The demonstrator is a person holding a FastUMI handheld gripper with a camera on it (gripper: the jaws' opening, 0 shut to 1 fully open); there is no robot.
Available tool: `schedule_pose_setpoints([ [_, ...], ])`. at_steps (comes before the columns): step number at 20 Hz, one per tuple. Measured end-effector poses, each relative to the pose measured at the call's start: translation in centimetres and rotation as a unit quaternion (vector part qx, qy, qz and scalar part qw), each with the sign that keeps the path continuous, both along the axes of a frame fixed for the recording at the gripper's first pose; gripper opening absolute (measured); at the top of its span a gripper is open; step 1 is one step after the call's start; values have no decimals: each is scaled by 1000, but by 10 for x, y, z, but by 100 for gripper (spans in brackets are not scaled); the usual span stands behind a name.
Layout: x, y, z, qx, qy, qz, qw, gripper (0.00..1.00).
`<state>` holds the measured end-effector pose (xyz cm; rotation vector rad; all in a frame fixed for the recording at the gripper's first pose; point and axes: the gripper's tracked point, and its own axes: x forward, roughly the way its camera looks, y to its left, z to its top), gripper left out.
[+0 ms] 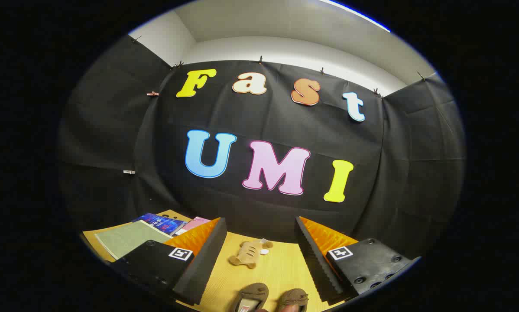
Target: Open the storage box then place both shoes into the box .Put the left shoe in first, then the right shoe, with the right side of both shoes facing outward in a uniform manner.
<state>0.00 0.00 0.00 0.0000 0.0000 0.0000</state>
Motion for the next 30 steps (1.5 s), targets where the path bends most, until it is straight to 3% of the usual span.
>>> schedule_pose_setpoints([
  [22, 4, 16, -4, 9, 12, 12, 1000, 97],
  [25, 6, 27, -3, 18, 12, 33, 999, 97],
  [30, 13, 66, -11, 50, 32, 102, 993, 97],
])
